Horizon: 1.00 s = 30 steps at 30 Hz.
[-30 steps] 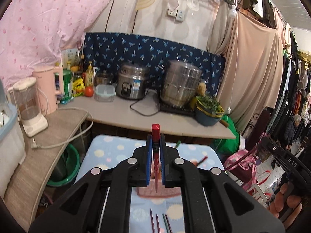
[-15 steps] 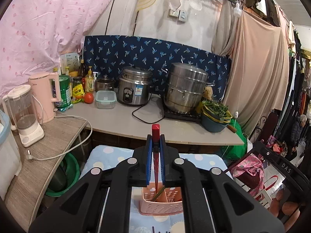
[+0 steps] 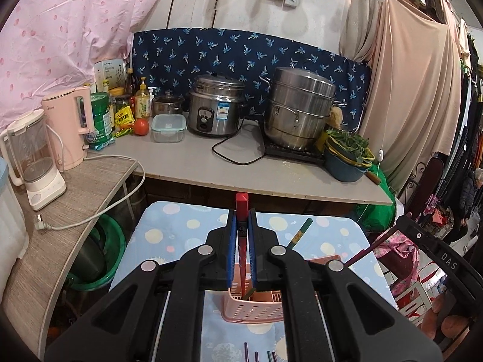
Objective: Organize utensils
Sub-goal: 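Lower the chopsticks into the caddy and open both tools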
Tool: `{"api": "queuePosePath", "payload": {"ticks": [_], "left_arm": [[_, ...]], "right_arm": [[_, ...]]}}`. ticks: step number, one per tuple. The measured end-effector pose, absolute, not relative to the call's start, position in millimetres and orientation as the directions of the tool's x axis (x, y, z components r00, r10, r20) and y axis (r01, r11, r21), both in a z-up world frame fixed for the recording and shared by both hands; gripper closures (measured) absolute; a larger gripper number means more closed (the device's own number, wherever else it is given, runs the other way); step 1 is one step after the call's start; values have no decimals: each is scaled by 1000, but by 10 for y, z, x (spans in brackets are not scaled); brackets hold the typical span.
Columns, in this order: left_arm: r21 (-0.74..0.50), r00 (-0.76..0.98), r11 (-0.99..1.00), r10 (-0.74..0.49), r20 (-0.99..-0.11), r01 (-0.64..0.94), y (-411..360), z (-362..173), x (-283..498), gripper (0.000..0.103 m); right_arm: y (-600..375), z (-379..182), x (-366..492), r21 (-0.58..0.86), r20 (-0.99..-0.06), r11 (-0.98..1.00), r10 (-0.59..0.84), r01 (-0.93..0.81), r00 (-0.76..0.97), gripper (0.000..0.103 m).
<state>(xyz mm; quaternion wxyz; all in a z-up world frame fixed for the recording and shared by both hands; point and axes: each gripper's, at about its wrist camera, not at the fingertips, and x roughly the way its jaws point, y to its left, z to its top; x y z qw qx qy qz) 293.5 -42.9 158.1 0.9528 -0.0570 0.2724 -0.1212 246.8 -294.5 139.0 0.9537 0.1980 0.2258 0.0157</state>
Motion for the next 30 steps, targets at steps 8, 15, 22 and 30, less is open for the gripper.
{"api": "queuePosePath", "payload": {"ticks": [8,15,22,30], "left_arm": [[-168,825,970,-238,-512,175,-426,1517,2929,95],[-164,825,974,-221,-520,158,-399,1499,2907,84],[-147,832,976,-216,-511,163,-412,1506,2788,81],[-144,831,975,-222,-509,172,-405,1533,2602,81]], "right_arm": [[-2919,1355,2455,375,-432,925,110,67,895,93],[-2888,1418,2384,366,-420,928,102,66,902,90],[-2834,1495,2241,354,-411,934,105,52,906,90],[-2753,1531,1986,342,-411,939,118,33,904,90]]}}
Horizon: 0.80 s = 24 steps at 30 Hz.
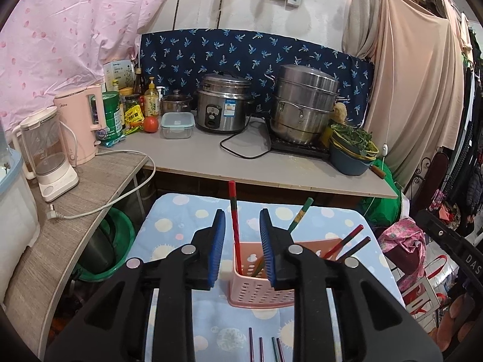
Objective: Organize utensils
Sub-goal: 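Lower the chopsticks into the caddy and open both tools, then move both tools back down to the remaining chopsticks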
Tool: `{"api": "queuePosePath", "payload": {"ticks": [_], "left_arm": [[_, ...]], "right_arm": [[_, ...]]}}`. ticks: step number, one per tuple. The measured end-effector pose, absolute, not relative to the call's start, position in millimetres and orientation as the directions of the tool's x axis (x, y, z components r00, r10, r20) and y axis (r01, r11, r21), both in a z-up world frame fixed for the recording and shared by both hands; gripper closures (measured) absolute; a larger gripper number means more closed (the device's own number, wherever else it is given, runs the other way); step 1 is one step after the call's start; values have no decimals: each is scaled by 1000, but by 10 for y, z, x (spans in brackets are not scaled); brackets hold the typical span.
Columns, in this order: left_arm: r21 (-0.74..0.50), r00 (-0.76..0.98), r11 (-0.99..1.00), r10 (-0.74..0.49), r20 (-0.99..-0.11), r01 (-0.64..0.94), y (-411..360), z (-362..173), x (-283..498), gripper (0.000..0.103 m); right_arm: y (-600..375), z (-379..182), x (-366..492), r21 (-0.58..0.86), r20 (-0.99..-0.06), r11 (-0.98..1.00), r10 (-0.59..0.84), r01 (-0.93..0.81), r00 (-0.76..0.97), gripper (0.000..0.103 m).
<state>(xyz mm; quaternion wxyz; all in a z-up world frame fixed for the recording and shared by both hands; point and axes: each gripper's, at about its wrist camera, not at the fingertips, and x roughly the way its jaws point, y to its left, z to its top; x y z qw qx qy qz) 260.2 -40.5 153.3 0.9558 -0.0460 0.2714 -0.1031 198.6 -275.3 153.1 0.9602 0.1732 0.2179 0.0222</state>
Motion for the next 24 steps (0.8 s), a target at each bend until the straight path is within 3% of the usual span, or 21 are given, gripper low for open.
{"api": "queuePosePath", "payload": {"ticks": [11,24], "left_arm": [[-144,813,972,-234,-534,185,-313,1392,2191,81],[-129,729,971,-236,-642,201,-226,767,1647,81]], "right_arm": [[-2578,1205,1504,328,-489,944,146,26,860,90],[-2363,413,867,295,-651,955,173,36,739,90]]}}
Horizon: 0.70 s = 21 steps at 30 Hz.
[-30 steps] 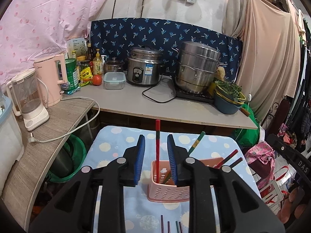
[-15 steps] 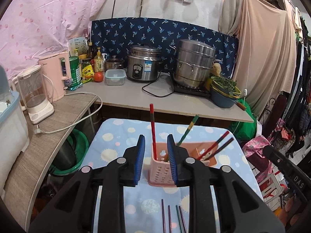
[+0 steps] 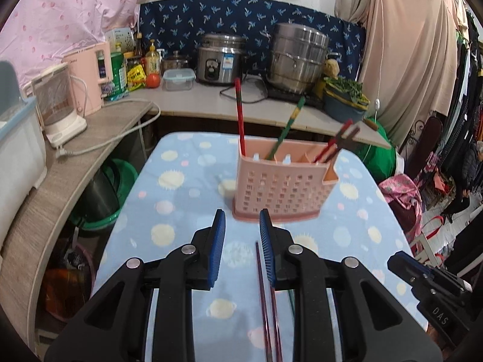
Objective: Organize utensils
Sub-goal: 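Move both tools back down to the remaining chopsticks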
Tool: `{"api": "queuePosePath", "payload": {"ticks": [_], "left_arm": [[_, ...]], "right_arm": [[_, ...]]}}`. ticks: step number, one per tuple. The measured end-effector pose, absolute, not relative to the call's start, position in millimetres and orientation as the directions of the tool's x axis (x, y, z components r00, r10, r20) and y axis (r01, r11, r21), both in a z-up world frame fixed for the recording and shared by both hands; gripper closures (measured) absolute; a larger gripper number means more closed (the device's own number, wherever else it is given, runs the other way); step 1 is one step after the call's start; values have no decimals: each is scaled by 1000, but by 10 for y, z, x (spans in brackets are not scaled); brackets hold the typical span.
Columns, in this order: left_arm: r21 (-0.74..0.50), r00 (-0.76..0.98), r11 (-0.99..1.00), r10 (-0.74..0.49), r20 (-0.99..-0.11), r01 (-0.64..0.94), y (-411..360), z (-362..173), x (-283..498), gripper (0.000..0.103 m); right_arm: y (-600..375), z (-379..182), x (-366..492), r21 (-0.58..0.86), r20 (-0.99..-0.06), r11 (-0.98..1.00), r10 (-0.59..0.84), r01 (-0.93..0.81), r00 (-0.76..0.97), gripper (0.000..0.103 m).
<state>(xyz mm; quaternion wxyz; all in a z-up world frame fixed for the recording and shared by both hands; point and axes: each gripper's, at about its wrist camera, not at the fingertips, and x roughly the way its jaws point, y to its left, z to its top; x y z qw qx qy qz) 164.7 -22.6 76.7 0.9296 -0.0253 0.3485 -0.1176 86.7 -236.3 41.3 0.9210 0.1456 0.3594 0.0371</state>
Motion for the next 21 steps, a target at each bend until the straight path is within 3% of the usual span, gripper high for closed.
{"api": "queuePosePath", "payload": {"ticks": [15,21], "left_arm": [[-105,587,973,-208,-783,204,-188,-111,1235,80],[-103,549,975,-196,-812,195,-160,-332,1126,70]], "right_arm": [[-2149,-547,378,292,-806,954,210,64,554,90],[-2006,-732,288,279,-832,960,224,35,508,90]]}}
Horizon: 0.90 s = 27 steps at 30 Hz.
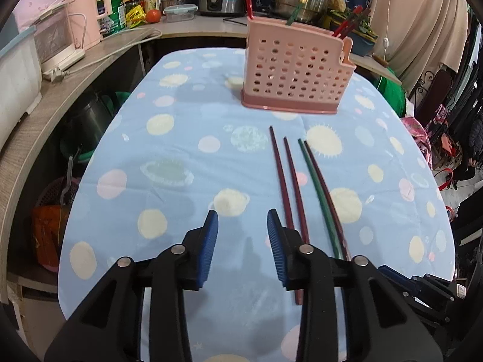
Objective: Organize utensils
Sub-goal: 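Move both tools back down to the remaining chopsticks, then grasp a dark red chopstick with the right tool while the left tool grasps another dark red one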
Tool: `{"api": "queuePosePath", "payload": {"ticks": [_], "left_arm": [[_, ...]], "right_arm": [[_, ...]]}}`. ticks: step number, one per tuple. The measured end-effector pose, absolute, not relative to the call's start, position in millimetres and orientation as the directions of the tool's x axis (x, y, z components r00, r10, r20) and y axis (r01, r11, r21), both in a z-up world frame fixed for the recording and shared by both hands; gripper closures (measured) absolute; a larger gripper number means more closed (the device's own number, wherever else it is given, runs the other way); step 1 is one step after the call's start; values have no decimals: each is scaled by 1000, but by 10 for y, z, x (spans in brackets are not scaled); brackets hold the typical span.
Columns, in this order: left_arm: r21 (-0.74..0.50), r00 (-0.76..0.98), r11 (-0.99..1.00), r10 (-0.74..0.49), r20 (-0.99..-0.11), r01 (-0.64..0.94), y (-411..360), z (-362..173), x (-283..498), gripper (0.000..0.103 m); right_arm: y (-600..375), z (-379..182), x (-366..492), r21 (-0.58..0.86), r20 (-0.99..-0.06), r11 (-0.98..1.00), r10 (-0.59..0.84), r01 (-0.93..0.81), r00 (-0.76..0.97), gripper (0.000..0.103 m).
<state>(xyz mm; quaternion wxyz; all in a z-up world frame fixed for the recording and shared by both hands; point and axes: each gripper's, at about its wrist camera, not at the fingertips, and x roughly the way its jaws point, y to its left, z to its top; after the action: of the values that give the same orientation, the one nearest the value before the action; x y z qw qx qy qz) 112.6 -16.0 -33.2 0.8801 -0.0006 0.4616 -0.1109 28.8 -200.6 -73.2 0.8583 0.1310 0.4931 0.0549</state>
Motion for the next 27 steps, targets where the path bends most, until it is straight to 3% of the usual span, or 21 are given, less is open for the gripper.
{"api": "queuePosePath", "payload": {"ticks": [12,27], "left_arm": [[-92,511,976,-182,-840,196,-173,-535,1021,62],[-94,481,971,-192,-855,220,-261,-635,987,61]], "right_arm": [[-1905,-833,288,267,-850,964,225,21,476,90],[-1860,-886,285,233,-858,972,203,7,472,88]]}}
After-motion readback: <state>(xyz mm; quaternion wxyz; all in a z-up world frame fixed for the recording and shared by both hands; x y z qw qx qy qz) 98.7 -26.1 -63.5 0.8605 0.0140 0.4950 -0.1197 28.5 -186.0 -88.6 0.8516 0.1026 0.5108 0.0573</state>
